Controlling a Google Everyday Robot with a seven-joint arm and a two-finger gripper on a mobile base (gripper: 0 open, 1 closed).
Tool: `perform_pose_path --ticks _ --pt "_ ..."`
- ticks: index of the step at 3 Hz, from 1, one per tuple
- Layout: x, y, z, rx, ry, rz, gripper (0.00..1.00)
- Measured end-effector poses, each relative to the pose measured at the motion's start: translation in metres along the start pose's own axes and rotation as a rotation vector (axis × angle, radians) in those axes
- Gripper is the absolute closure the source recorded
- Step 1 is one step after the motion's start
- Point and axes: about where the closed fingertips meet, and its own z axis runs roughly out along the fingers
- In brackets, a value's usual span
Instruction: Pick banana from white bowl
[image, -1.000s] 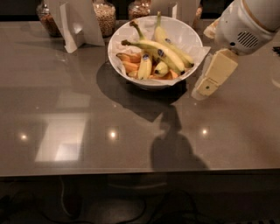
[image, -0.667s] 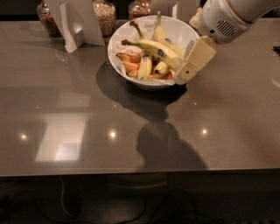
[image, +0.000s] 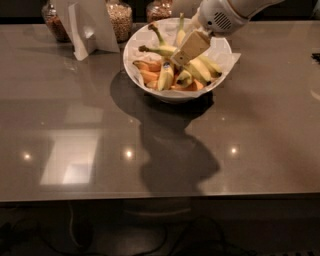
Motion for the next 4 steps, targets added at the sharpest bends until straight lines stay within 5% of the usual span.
perform_pose_path --ticks 2,4 --pt "-0.006 -0.031 0.051 0.067 -0.030 0.017 0.36" --pt "0.017 -0.052 0.085 0.112 0.050 0.071 0.41"
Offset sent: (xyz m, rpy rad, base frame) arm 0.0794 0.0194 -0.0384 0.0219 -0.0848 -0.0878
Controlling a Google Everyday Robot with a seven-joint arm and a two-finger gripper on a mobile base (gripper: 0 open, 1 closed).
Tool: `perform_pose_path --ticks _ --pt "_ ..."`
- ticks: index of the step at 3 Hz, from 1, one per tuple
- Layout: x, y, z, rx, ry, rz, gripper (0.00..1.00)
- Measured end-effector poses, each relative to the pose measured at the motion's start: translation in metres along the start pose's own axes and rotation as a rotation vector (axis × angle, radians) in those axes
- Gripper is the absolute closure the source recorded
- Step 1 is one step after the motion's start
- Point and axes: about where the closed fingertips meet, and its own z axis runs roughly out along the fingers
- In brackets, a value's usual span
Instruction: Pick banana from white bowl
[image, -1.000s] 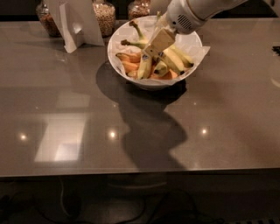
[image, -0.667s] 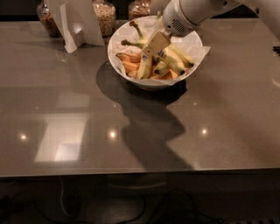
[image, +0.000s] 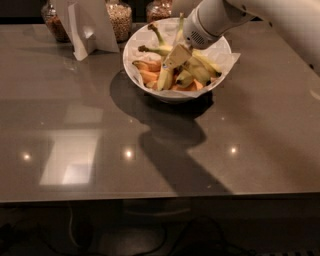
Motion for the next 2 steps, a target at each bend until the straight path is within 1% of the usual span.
perform_pose_path --ticks 1,2 --pt "0.0124 -0.0018 0.0103 0.001 0.041 0.018 0.49" --pt "0.0145 -0.0014 0.0106 -0.001 0.046 0.018 0.68"
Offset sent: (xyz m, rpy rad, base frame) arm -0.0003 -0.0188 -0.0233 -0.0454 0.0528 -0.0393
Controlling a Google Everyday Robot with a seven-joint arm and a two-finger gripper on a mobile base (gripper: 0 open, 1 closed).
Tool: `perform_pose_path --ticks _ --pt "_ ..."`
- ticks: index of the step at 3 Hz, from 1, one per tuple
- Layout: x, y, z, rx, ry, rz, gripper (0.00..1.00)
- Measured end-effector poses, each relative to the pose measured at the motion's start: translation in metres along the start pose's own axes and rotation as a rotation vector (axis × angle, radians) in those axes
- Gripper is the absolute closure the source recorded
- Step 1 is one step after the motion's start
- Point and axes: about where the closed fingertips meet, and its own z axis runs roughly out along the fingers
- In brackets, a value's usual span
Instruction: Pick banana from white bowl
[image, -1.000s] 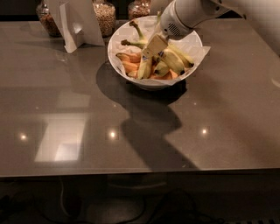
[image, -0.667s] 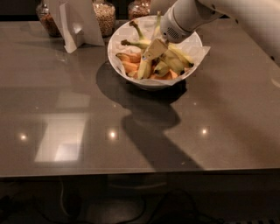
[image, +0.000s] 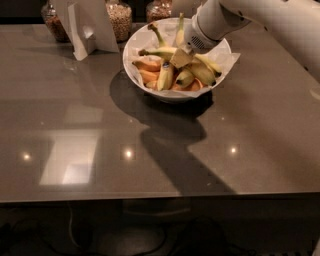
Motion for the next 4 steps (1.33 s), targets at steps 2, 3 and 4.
perform_pose_path --ticks 2,3,4 --pt "-0.011 0.010 -0.027 -0.068 0.024 -0.071 1.00" --pt "-0.023 0.018 -0.049 -0.110 0.028 -0.141 1.00" --pt "-0.028 0.023 -0.064 -0.142 0.040 -0.198 1.00"
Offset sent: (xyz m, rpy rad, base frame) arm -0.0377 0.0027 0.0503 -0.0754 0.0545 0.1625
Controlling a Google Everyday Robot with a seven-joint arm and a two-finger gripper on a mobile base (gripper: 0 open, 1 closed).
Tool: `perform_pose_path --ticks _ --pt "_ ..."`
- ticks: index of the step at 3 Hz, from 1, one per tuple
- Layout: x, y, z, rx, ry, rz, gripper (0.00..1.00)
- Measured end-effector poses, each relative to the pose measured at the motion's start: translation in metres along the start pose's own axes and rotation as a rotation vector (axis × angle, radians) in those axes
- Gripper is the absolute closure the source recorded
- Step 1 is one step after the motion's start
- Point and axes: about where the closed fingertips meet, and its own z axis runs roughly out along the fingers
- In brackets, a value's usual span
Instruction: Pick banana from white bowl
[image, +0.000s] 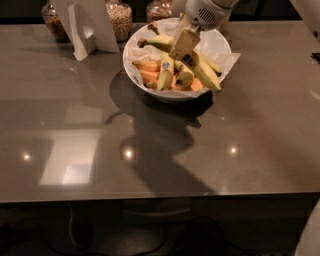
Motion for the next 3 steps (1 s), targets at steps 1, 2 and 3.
perform_pose_path --ticks 1,2,3 --pt "0.000 0.004 -0.013 -0.022 0.011 -0.042 1.00" --pt "0.005 0.012 -0.027 -0.041 0.026 -0.078 1.00" --pt "0.013 0.037 -0.041 -0.097 0.047 -0.152 1.00"
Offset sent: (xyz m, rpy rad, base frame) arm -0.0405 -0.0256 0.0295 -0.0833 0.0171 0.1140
